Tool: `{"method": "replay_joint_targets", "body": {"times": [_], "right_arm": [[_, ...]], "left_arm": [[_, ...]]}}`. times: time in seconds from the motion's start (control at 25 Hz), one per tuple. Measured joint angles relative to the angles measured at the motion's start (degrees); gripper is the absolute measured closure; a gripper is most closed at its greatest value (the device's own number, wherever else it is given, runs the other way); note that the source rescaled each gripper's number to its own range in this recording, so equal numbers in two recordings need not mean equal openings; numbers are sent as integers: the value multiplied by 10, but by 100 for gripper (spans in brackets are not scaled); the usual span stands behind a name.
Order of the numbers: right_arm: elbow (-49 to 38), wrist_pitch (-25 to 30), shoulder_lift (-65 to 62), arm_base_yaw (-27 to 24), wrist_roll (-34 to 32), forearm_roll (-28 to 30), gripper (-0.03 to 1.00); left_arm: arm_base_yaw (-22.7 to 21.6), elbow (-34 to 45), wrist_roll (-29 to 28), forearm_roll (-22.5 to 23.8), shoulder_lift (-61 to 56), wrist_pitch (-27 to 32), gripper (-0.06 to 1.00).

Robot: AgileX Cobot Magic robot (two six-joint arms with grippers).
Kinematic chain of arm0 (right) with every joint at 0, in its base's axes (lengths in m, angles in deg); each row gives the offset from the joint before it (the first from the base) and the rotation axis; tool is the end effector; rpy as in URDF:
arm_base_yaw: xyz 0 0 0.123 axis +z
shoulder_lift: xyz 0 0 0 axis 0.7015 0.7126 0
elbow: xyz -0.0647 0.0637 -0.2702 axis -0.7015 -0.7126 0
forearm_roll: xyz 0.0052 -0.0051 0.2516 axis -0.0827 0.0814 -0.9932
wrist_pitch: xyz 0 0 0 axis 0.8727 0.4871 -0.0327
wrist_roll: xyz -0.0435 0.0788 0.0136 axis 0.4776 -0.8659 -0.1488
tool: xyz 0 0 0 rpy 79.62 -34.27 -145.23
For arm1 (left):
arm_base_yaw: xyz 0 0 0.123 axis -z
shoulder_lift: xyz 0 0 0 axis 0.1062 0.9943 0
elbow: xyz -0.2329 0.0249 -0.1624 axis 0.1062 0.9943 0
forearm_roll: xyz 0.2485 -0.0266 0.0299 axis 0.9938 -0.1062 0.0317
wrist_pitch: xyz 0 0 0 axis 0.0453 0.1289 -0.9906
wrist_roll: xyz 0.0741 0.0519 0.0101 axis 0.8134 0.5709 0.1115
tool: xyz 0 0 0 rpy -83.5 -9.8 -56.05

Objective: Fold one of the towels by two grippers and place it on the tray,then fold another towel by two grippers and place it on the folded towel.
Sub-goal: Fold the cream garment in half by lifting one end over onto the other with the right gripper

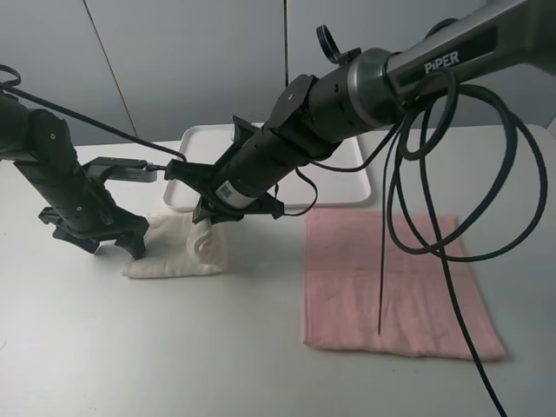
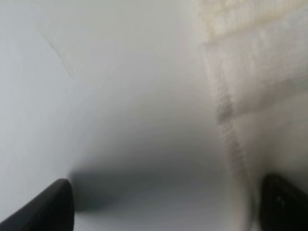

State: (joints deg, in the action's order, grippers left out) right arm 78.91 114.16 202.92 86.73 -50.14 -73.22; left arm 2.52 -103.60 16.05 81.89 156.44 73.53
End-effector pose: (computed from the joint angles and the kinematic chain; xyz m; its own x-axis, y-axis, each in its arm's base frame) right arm 0.3039 0.3210 0.1198 -0.9869 0.0200 -0.1600 -0.0847 0.7800 0.6200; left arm 0.3313 -0.0506 0.0940 -0.9784 0.1700 -0.1175 0.1714 0.9852 -0.0018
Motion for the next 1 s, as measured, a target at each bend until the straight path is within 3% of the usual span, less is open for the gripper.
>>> {"method": "replay_joint_targets", "body": {"times": [0.12, 0.36, 0.76, 1.0], "right_arm": [[3, 0, 22, 0, 18, -43, 87], [21, 0, 30, 0, 114, -164, 87], [22, 49, 75, 0, 283, -391, 87], [22, 53, 81, 0, 347, -425, 87]], "left_arm": [[0, 0, 0, -1, 0, 0, -5], [0, 0, 0, -2, 0, 0, -5], [0, 0, -2, -4, 0, 0, -5], [0, 0, 12, -14, 0, -1, -5]]}}
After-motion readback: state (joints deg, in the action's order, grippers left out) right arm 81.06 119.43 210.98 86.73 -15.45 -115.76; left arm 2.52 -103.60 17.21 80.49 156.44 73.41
